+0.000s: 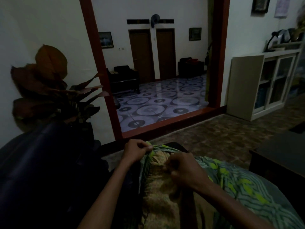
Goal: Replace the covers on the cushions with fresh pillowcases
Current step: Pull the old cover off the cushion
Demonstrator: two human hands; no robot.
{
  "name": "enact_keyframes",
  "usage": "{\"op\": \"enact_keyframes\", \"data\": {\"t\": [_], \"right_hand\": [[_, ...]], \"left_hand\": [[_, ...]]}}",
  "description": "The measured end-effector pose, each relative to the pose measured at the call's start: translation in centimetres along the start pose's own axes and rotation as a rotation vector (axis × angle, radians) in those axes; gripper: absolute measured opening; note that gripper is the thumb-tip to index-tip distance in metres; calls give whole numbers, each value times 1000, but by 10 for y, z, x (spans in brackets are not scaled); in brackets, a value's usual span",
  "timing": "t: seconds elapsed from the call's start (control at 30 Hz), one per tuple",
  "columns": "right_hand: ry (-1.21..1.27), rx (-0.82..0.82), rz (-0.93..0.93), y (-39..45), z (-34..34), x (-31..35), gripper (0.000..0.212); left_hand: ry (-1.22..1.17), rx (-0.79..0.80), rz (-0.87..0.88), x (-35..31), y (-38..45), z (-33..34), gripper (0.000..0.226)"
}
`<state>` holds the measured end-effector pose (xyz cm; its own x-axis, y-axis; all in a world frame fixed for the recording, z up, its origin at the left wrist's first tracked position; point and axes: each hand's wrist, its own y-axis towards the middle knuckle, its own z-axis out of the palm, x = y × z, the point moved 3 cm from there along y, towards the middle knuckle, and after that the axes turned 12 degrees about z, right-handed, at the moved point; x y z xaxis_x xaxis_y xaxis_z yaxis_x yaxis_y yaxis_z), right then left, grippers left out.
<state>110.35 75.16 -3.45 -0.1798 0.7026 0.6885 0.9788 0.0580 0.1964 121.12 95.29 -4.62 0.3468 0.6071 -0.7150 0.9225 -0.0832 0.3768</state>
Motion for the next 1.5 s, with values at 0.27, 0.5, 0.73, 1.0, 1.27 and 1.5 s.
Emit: {"op": "enact_keyframes", "data": {"t": [0.27, 0.5, 0.73, 1.0, 1.27, 1.5], "right_hand": [[-50, -141, 90, 11, 18, 16, 52], [18, -101, -16, -1, -9, 0, 21], [88, -109, -31, -7, -27, -9, 12], [82, -242, 87, 31, -44, -28, 19], [-272, -75, 401, -4, -36, -132, 41], [-387, 92, 287, -31, -3, -170, 74]], "left_hand": [[-73, 14, 15, 3, -2, 2, 12], [76, -71, -44, 8, 4, 8, 6], [165, 239, -28, 27, 0, 15, 9], [-59, 602, -201, -50, -13, 8, 64], [88, 307, -71, -17, -26, 33, 22], [478, 680, -188, -33, -51, 55, 92]]}}
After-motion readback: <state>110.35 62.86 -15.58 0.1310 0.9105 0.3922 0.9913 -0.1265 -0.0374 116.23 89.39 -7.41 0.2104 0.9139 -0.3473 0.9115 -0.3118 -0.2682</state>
